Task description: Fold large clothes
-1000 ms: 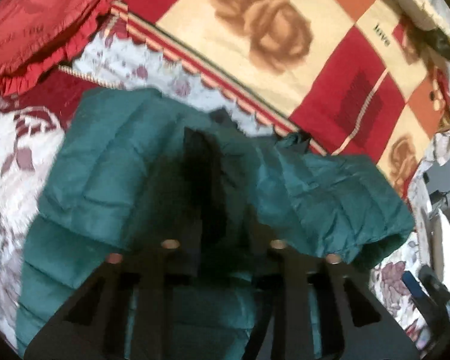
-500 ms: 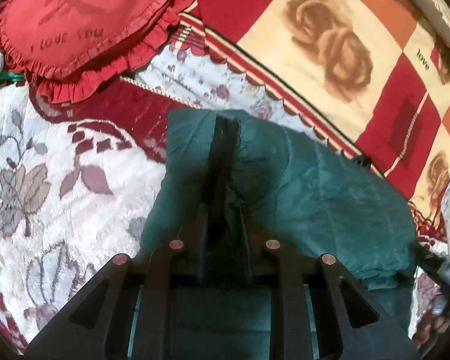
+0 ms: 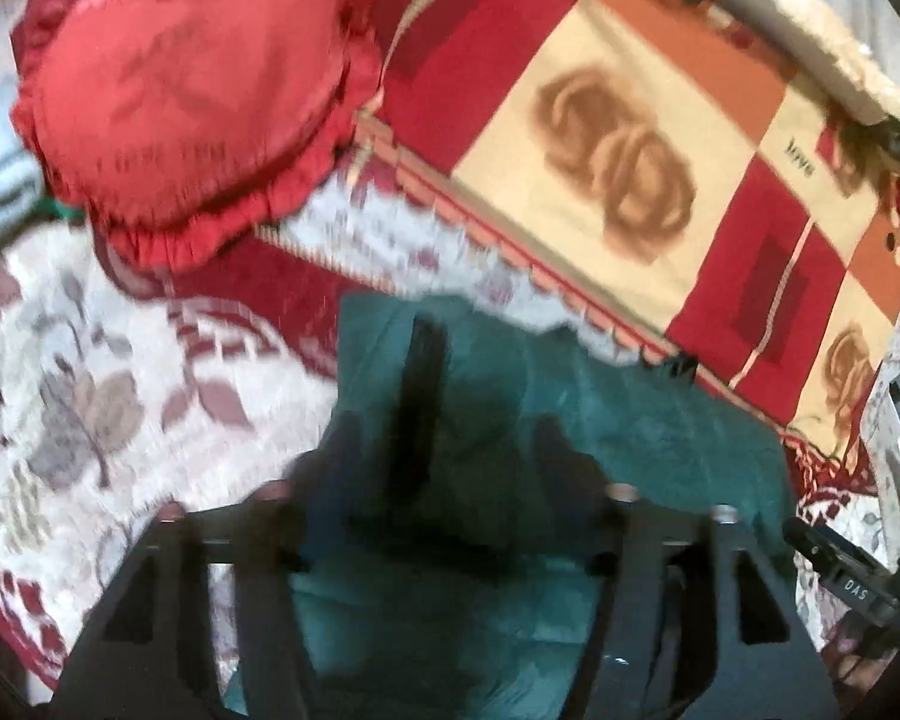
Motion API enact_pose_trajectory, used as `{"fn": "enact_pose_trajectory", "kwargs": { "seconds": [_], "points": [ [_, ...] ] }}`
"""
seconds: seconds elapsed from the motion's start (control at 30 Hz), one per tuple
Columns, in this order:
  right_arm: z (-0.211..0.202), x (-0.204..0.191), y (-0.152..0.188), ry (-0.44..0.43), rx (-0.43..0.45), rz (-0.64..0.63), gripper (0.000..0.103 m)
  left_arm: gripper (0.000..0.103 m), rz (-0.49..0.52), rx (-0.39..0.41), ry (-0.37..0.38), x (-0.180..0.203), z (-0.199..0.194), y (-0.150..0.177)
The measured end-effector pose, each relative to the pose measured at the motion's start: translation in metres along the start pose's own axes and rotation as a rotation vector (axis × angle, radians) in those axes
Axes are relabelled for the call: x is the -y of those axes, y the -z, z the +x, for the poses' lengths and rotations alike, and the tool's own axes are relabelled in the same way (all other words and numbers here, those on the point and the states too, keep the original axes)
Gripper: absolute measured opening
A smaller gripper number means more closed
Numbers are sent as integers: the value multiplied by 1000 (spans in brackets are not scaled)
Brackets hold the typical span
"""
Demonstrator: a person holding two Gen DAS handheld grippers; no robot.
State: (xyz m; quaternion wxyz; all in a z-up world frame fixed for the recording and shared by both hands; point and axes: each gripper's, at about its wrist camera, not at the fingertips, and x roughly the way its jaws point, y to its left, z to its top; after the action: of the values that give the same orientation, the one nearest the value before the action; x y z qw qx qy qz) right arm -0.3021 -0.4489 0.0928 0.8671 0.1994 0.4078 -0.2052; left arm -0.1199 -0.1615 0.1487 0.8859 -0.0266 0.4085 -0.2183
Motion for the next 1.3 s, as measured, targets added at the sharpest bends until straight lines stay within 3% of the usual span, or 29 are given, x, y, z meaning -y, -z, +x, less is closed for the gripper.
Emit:
{"fn": "enact_pose_trajectory", "kwargs": {
  "seconds": [0.1, 0.33, 0.43, 0.5, 0.6, 0.77, 0.97, 1.1, 1.3],
  "points": [
    [4, 2, -9, -6, 9, 31, 84, 71, 43, 35, -7, 14, 3, -1],
    [42, -26, -5, -18, -30, -14, 84, 71, 163, -124, -150, 27, 78, 20],
    [68, -38, -1, 45, -56, -66, 86, 74, 136, -146, -136, 17, 98, 26],
    [82, -41, 0, 76, -54, -88, 88, 81, 120, -141, -133, 15, 103, 27],
    [95, -36, 2, 75, -58, -86, 90, 82, 150, -140, -151, 19, 108, 31],
    [73, -32, -1, 73, -66, -77, 90, 82, 158, -139, -148, 18, 110, 34],
    [36, -9, 8, 80, 43, 2, 90, 82, 157, -132, -149, 17, 112, 35],
    [74, 13, 20, 100, -77, 42, 90, 84, 158, -130, -143, 17, 114, 36],
    [63, 17, 18, 120, -65, 52, 91, 84, 151, -134, -132, 15, 116, 35]
  ]
}}
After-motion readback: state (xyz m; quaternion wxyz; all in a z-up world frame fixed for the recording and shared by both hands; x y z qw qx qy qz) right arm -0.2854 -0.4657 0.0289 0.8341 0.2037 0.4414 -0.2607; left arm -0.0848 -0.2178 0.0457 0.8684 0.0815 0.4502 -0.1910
